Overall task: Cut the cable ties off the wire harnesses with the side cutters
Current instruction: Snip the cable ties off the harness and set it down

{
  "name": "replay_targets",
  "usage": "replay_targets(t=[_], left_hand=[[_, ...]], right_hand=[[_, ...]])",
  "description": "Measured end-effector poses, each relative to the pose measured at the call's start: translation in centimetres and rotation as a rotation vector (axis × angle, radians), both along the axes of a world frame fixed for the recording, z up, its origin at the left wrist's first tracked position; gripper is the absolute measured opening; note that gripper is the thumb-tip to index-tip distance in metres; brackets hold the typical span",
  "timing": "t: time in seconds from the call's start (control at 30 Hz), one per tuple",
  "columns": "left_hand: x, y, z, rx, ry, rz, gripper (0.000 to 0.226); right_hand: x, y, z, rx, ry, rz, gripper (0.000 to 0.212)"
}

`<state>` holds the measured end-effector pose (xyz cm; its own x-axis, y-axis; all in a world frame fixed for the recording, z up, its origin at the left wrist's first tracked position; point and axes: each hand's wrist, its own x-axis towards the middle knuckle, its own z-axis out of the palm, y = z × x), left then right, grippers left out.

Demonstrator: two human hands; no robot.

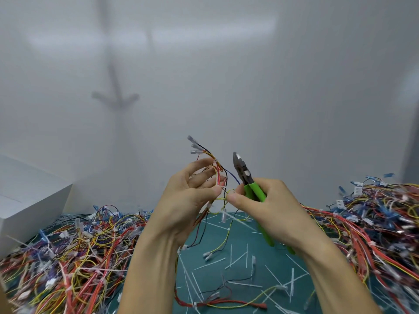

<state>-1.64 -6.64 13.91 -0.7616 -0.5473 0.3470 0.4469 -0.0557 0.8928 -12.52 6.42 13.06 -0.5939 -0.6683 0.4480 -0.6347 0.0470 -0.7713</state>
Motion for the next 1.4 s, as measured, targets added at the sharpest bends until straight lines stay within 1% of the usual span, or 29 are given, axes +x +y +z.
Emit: replay_targets(t=[0.1,0.23,0.33,0.37,0.43,0.47,0.5,0.53,0.57,0.63,0.7,0.8,0.87,1.0,1.1,1.23,1.33,1.4], left_hand=[[-0.3,0.1,-0.1,-0.019,-0.029,0.063,0.055],[-0.9,0.4,-0.4,0.014,-0.068,0.130,0.062],[-1.5,0.7,-0.5,-0.001,-0.135,0.221,0.065],[-1.6,0.7,-0.6,0.002,-0.164,0.238,0.061],[-1.8,0.6,-0.8,0.002,-0.231,0.197,0.042],[-1.9,0.6,-1.0,-0.042,-0.287,0.161,0.029],[-1.9,0.6,-1.1,-0.094,-0.349,0.128,0.021],[-1.9,0.5,-1.3,-0.126,-0.391,0.099,0.020],[-1.9,0.3,-1.5,-0.116,-0.410,0.068,0.021],[-1.9,0.1,-1.6,-0.033,-0.387,-0.037,0.022],[-1.8,0.0,-1.6,0.036,-0.352,-0.143,0.031],[-2.1,0.2,-1.6,0.204,-0.271,-0.201,0.042],[-2.4,0.5,-1.6,0.272,-0.239,-0.183,0.047],[-2.6,0.5,-1.5,0.253,-0.225,-0.099,0.041],[-2.5,0.5,-1.4,0.294,-0.205,-0.084,0.044],[-2.5,0.4,-1.3,0.358,-0.173,-0.029,0.035],[-2.4,0.0,-1.3,0.384,-0.144,0.041,0.025],[-2.3,-0.3,-1.2,0.387,-0.126,0.089,0.023]], right_hand=[[0.0,-0.1,0.0,-0.089,-0.002,-0.008,0.024],[0.0,-0.2,0.0,-0.190,-0.011,0.028,0.023],[-0.2,-0.4,-0.1,-0.247,-0.031,0.015,0.020],[-0.3,-0.5,-0.1,-0.263,-0.044,0.013,0.019],[-0.3,-0.6,-0.3,-0.283,-0.076,0.013,0.017],[-0.4,-0.6,-0.4,-0.286,-0.094,0.017,0.017],[-0.4,-0.7,-0.5,-0.285,-0.110,0.022,0.017],[-0.5,-0.7,-0.5,-0.280,-0.121,0.024,0.017],[-0.5,-0.7,-0.6,-0.276,-0.127,0.020,0.017],[-0.7,-0.7,-0.7,-0.278,-0.127,-0.004,0.018],[-0.9,-0.7,-0.7,-0.284,-0.124,-0.023,0.019],[-0.8,-0.7,-0.7,-0.286,-0.122,-0.025,0.019],[-0.7,-0.7,-0.7,-0.282,-0.120,-0.031,0.016],[-0.5,-0.6,-0.5,-0.267,-0.131,-0.031,0.007],[-0.2,-0.5,-0.4,-0.248,-0.155,-0.008,0.009],[-0.2,-0.6,-0.6,-0.207,-0.187,-0.006,0.011],[-0.4,-0.9,-0.7,-0.246,-0.307,-0.012,0.009],[-0.8,-0.9,-0.7,-0.268,-0.370,-0.056,0.013]])
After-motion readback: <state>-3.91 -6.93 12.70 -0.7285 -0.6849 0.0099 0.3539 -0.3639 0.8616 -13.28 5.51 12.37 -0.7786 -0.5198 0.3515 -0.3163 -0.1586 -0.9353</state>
